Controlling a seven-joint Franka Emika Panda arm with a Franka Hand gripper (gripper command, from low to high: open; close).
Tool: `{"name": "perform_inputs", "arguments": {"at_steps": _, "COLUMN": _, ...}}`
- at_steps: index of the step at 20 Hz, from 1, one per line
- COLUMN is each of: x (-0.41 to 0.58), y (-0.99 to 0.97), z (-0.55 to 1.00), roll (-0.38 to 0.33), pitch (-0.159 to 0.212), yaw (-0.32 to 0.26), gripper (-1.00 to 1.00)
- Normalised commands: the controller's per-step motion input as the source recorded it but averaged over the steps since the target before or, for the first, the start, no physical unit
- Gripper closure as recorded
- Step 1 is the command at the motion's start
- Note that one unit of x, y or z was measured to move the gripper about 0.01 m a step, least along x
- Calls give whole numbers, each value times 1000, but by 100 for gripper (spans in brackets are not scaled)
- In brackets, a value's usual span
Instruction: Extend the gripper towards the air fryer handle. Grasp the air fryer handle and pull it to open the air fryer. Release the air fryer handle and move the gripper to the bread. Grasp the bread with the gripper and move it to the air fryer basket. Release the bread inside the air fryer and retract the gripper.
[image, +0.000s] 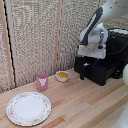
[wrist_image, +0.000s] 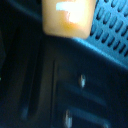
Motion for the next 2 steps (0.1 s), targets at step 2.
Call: {"name": "perform_inputs", "arguments": {"at_steps": 2, "x": 149, "y": 0, "z": 903, "roll": 5, "pitch": 0, "yaw": 13, "gripper": -100}}
